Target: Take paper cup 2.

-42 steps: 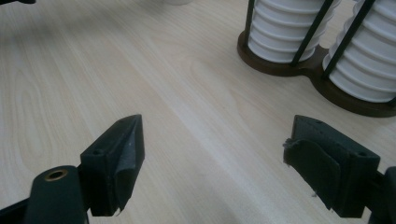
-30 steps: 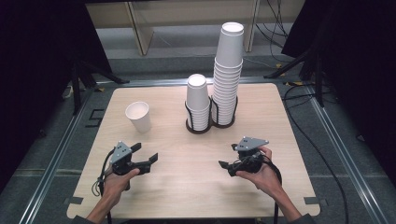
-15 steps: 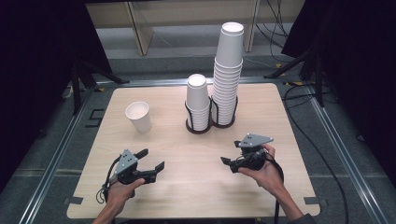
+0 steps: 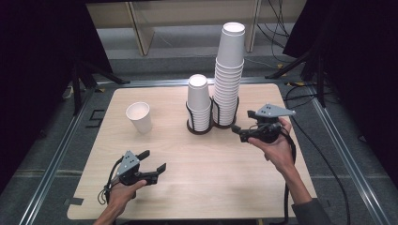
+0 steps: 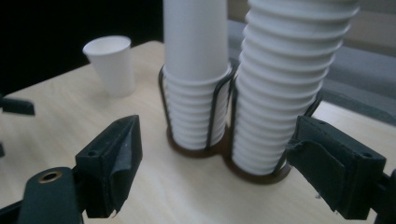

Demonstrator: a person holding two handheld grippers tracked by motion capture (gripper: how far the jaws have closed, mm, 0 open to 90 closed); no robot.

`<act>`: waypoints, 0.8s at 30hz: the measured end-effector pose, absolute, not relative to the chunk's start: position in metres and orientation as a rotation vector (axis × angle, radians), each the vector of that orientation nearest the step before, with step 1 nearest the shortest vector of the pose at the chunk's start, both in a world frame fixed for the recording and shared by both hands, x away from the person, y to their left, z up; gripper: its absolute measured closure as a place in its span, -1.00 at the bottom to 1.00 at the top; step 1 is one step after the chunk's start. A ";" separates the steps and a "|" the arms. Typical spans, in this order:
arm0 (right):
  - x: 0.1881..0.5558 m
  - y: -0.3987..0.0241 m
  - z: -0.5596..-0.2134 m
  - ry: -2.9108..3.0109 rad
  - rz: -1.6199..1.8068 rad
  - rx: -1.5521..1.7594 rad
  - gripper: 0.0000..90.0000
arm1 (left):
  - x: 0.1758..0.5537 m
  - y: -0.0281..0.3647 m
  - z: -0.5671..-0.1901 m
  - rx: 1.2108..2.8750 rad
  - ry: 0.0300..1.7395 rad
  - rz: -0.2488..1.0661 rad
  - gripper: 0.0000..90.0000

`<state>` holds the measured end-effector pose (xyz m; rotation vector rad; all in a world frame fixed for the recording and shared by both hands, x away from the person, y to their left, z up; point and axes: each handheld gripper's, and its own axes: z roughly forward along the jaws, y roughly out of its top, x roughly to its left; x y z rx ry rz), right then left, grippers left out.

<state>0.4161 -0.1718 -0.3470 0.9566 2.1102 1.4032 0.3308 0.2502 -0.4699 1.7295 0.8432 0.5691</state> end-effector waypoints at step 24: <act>0.497 -0.168 -0.248 1.933 1.504 1.028 -0.66 | 0.333 0.246 -0.474 1.768 0.809 0.567 -0.68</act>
